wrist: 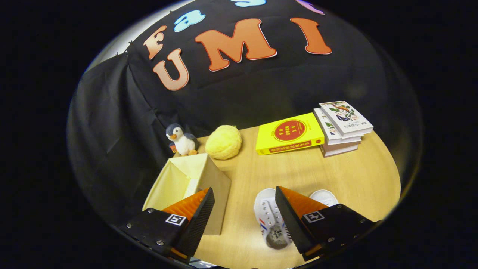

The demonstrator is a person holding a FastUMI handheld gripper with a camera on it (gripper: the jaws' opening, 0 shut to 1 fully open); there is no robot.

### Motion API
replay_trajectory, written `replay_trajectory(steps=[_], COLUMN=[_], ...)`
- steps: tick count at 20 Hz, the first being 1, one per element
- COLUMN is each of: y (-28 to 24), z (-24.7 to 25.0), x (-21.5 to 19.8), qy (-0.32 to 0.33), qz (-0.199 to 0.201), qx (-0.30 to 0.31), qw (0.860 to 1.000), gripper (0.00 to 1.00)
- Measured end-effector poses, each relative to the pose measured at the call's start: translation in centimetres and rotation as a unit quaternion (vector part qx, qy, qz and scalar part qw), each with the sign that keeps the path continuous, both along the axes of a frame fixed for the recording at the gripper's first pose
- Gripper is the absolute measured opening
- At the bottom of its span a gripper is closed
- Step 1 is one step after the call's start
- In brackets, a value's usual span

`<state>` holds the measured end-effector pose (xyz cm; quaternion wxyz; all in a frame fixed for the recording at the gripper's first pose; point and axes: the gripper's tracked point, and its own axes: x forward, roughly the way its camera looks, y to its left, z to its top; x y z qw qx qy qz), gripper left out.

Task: Open the storage box then place both shoes into the box .Put the left shoe in first, then the right shoe, with the right side of both shoes facing outward in a uniform manner.

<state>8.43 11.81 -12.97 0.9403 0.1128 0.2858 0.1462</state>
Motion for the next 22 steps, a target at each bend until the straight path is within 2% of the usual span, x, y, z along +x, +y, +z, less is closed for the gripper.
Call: replay_trajectory(steps=[4,12,16,22], y=[-3.3,-5.1,-4.9,-4.1], z=[-4.3,-11.8,-14.8,-17.6], x=[-0.6,-2.2,-2.2,-1.7], qy=[0.028,0.094,0.118,0.151], qz=[0.007,0.075,0.1,0.128], qx=[-0.047,-0.118,-0.14,-0.14], qw=[0.998,0.986,0.978,0.97], gripper=[0.98,0.96,0.82,0.63])
